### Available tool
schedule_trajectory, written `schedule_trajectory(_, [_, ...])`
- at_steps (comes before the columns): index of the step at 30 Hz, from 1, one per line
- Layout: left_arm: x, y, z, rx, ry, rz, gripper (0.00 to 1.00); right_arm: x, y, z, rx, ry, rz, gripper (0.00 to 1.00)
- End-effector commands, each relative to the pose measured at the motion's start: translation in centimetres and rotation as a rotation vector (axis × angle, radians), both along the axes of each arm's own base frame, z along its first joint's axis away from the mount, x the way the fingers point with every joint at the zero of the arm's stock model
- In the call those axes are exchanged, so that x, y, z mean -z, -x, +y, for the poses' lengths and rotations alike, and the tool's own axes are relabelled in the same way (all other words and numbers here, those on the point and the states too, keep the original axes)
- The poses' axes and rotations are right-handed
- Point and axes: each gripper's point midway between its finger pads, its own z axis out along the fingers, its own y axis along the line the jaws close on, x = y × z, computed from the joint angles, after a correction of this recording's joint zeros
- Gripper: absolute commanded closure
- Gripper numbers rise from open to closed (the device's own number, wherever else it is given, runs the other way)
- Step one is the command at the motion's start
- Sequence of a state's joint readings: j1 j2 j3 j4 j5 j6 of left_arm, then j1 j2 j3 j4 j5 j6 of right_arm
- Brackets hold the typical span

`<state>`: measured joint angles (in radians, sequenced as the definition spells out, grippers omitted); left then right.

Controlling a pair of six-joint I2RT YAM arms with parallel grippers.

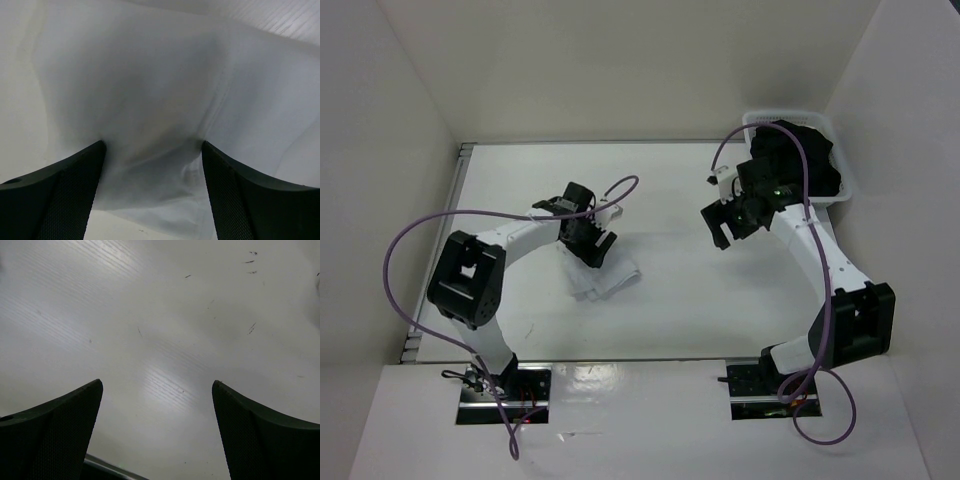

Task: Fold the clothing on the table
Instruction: Fold the skirt

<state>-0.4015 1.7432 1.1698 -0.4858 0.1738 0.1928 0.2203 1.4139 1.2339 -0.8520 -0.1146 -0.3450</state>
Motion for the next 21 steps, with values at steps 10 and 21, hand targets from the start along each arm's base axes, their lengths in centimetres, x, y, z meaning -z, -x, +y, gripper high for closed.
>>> schedule_trajectory(10, [4.0,2.6,-1.7,0.061,-0.096,0.068,0.17,-1.3,-0.3,0.4,0.004,-0.048,-0.042,0.06])
schedule_trajectory(21, [4.1,6.3,-9.6,0.295,-0.112,0.01,0.17,-0.9,-0.4,-1.0,0.057,-0.037,-0.043,0.06])
